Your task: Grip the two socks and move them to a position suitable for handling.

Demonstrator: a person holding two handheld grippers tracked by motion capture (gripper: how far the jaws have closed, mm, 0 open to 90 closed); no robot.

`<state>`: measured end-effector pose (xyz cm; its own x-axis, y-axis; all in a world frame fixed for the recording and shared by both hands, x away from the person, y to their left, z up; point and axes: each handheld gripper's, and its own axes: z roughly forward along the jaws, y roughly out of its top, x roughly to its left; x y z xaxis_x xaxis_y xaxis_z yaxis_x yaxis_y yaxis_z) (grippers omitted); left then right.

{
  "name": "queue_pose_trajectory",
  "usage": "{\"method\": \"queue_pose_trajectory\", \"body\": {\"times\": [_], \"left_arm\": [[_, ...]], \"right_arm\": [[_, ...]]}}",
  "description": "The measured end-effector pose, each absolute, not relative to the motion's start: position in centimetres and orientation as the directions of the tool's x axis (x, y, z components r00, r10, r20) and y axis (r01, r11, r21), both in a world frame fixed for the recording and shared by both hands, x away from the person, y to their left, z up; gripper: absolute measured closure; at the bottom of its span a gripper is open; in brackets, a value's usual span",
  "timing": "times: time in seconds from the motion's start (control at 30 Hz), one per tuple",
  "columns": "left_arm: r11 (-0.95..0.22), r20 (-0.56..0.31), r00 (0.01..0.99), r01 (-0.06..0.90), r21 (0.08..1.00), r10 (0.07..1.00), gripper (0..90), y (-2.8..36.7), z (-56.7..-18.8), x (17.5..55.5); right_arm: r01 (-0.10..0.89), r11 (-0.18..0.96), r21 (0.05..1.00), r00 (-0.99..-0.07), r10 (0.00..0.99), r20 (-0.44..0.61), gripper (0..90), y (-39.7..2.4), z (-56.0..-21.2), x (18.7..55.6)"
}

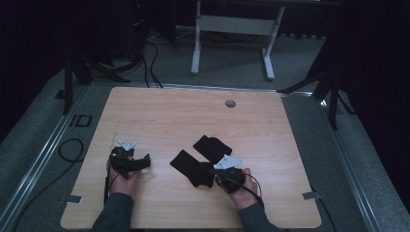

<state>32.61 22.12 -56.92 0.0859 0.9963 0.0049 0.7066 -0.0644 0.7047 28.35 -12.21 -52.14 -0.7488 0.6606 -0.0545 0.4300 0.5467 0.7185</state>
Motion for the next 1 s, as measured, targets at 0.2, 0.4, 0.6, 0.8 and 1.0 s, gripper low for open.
{"method": "queue_pose_trajectory", "body": {"times": [0.2,0.4,0.6,0.8,1.0], "left_arm": [[-0.064,0.005,0.086,0.707,0.705,0.996,8.9,22.1,-56.9,32.6],[-0.065,0.005,0.086,0.707,0.705,0.996,8.9,22.1,-56.9,32.6],[-0.065,0.005,0.086,0.707,0.705,0.996,8.9,22.1,-56.9,32.6],[-0.065,0.006,0.085,0.707,0.705,0.996,8.9,22.1,-56.9,32.6],[-0.063,0.005,0.085,0.704,0.707,0.996,9.6,22.0,-56.9,32.6]], "right_arm": [[0.442,0.557,0.704,-0.748,0.662,-0.054,90.0,-9.9,-53.3,29.0],[0.464,0.590,0.661,-0.741,0.667,-0.076,90.0,-8.7,-55.4,29.5],[0.454,0.590,0.668,-0.744,0.664,-0.081,90.0,-8.6,-55.5,29.4],[0.416,0.621,0.664,-0.781,0.619,-0.090,90.0,-8.4,-55.5,29.0],[0.395,0.644,0.655,-0.811,0.579,-0.080,90.0,-8.4,-55.4,28.8]]}}
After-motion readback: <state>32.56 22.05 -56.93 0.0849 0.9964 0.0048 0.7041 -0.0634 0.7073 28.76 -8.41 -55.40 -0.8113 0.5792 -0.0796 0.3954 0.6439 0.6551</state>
